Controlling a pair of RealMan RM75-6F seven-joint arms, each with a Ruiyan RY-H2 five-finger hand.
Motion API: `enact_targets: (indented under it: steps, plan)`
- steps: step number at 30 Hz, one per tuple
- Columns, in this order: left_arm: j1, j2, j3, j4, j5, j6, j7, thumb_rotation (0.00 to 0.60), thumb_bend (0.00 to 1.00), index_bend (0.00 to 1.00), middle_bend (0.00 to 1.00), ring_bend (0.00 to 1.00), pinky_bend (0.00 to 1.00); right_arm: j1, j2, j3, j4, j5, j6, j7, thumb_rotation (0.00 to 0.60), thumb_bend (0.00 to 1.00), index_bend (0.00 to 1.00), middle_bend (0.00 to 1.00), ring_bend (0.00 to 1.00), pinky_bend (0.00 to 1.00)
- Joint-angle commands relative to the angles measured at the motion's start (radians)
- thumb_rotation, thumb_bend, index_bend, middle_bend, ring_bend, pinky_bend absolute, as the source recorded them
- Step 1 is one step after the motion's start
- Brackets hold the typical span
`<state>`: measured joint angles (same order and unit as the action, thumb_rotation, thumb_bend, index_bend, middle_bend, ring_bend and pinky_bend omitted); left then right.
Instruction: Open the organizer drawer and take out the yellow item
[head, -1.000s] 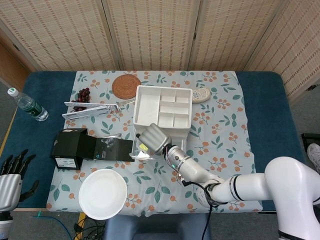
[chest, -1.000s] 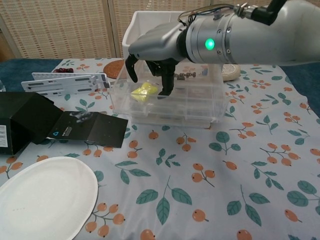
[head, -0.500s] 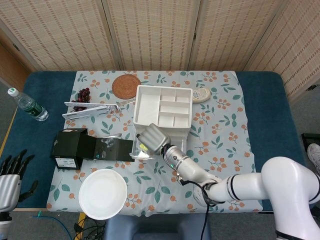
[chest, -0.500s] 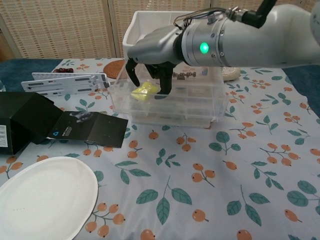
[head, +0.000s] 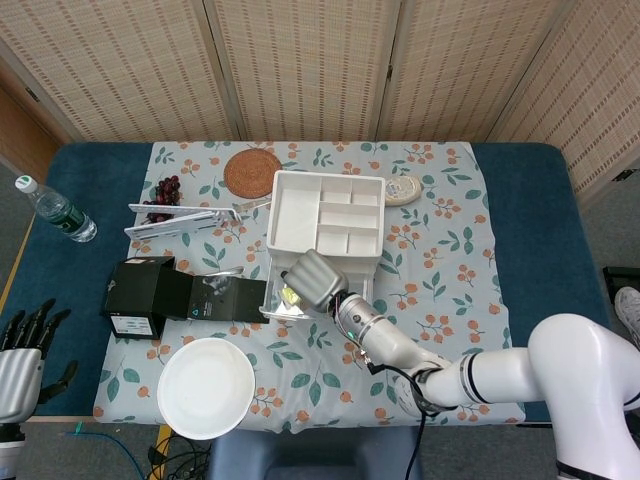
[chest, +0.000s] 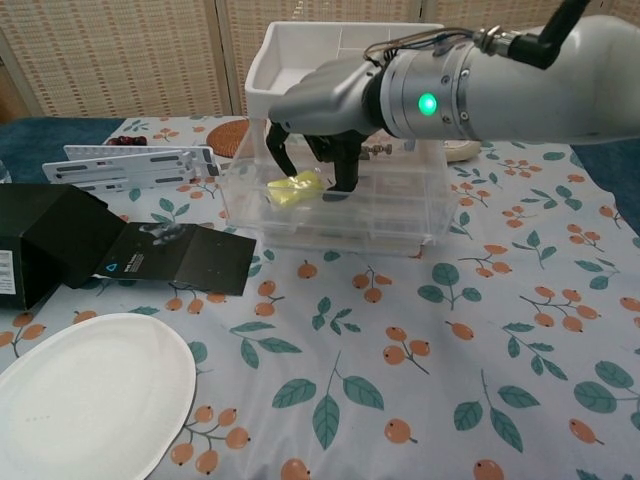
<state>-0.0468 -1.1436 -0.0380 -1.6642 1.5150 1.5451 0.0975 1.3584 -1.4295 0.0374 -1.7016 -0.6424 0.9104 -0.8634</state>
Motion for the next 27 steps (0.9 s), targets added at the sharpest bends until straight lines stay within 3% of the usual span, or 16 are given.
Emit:
enact_targets:
  steps: [1,27]
  plan:
    - [0.0,0.0,0.0,0.0,0.0,-0.001,0.0,0.6,0.32,0.15,0.07,0.12,0.06,-0.003,-0.001,-0.002,0.0,-0.002,0.001,-0.001,0.6,0.31,0.39,1.0,1.0,1.0]
    - [0.006,0.002,0.0,0.009,-0.007,0.002,-0.007,0.6,0.32,0.15,0.07,0.12,0.06,-0.013,-0.048,0.024,0.031,-0.015,0.01,-0.002,0.6,0.36,0.47,1.0,1.0,1.0]
